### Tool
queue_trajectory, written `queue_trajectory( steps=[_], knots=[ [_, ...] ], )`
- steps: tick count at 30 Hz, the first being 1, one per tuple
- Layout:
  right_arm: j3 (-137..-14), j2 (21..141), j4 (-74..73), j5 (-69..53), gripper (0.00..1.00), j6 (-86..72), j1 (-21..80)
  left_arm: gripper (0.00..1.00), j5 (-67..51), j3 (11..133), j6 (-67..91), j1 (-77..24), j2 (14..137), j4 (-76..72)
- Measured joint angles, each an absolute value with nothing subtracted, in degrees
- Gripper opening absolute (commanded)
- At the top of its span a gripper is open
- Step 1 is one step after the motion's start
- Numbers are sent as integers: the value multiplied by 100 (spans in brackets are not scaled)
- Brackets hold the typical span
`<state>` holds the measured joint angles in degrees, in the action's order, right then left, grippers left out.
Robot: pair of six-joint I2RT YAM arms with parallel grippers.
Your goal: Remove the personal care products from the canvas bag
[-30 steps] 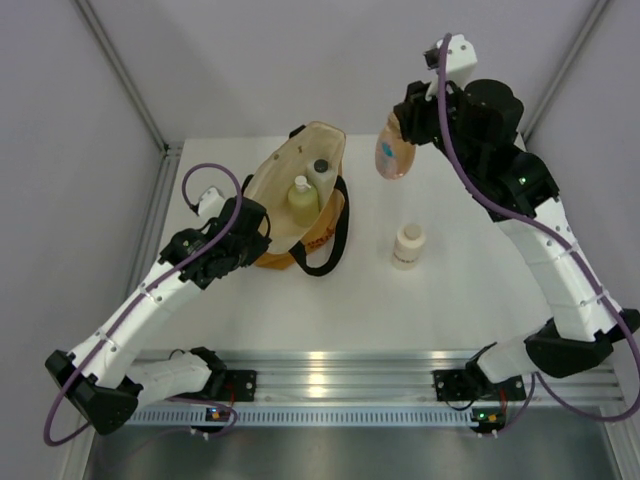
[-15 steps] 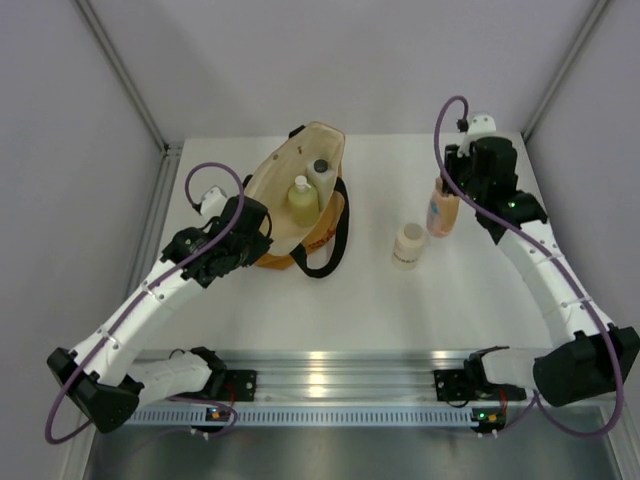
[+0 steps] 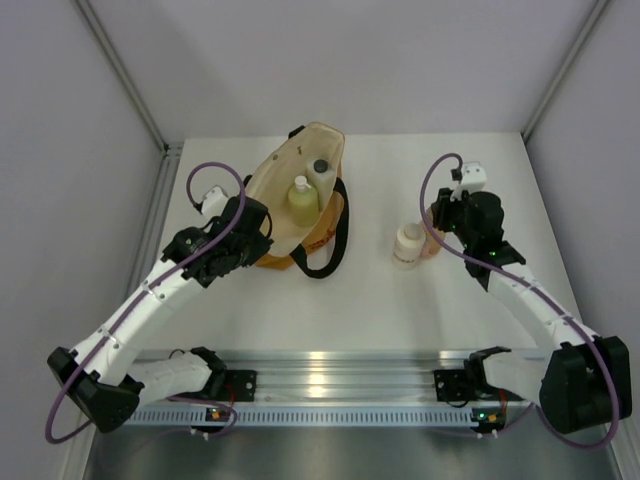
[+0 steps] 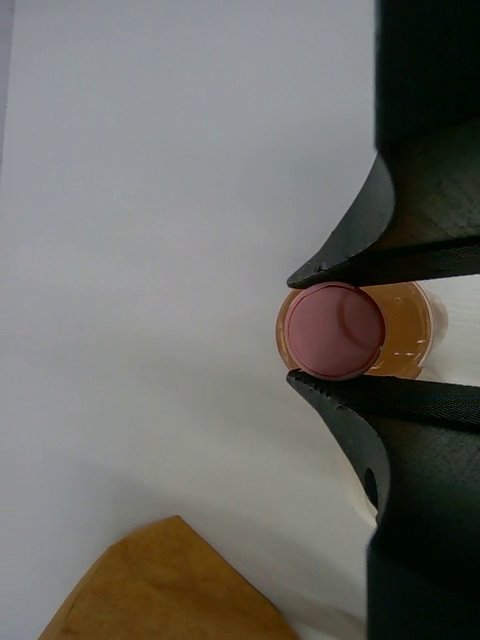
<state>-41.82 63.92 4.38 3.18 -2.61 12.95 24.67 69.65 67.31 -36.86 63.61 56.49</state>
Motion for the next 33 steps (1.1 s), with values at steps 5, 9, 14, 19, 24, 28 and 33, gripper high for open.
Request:
queue_trajectory(
  steps=[5,9,14,19,24,28,33],
  knots=[
    [-3697,6357,1433,263,0,-252,1295,0,2464,6965,6731,-3686,6364,5649],
    [-3686,6453,1581,228,3,-191,1295,0,2443,6965,6731,-3686,6364,5651],
    [-3785,6639,1678,209,27,-139,1295,0,2427,6965,6731,-3686,6364,5651],
    [-3948,6755,1634,187,50,-106,1295,0,2425,6965,6733,-3686,6364,5651],
    [-4230,6757,1682,165,63,-121,1295,0,2423,6965,6731,-3686,6364,5651],
    [-4403,6757,1575,148,68,-123,1295,0,2412,6965,6733,-3686,6364,5651],
    [-4941,6757,1131,-12,69,-202,1304,0,2386,6965,6731,-3686,6364,5651]
  ],
)
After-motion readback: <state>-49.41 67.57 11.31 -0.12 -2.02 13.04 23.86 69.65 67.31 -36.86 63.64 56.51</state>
